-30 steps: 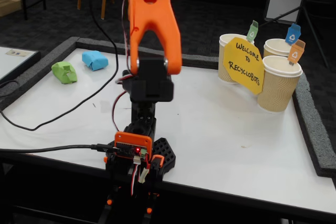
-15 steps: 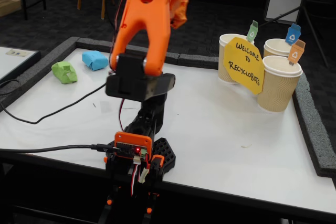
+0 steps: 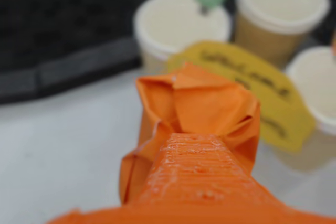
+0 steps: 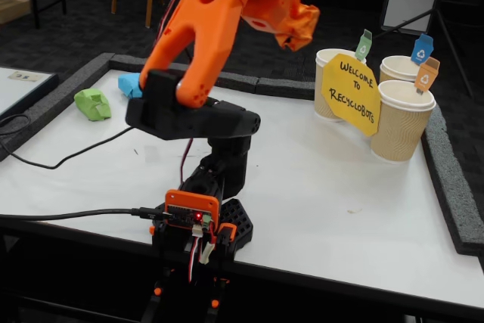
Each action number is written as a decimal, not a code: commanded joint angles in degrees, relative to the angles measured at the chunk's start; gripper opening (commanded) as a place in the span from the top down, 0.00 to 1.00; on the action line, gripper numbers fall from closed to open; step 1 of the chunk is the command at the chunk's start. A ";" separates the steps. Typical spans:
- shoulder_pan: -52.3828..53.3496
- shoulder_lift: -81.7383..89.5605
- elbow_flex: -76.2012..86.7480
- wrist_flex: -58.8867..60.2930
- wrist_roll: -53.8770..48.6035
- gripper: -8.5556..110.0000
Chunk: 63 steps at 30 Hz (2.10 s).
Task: Sort rubbish by color.
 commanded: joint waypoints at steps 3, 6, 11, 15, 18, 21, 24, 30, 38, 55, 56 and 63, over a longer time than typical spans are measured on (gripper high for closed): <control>4.22 2.02 -4.48 -0.62 0.35 0.93; 5.10 2.55 -4.57 -0.35 0.35 0.93; 6.06 4.31 -4.75 0.09 0.26 0.93; 6.42 4.75 -6.77 0.53 0.26 0.93; 6.42 4.75 -9.40 1.14 0.26 0.93; 6.59 4.75 -11.34 2.29 0.26 0.93; 7.12 4.75 -12.57 2.81 0.26 0.93; 7.91 5.19 -14.06 3.69 0.26 0.93; 8.61 5.27 -14.41 4.39 0.26 0.93; 10.72 4.92 -12.92 3.69 0.26 0.93; 11.07 4.75 -12.48 3.34 0.26 0.93; 13.45 0.00 -11.16 -0.18 0.26 0.93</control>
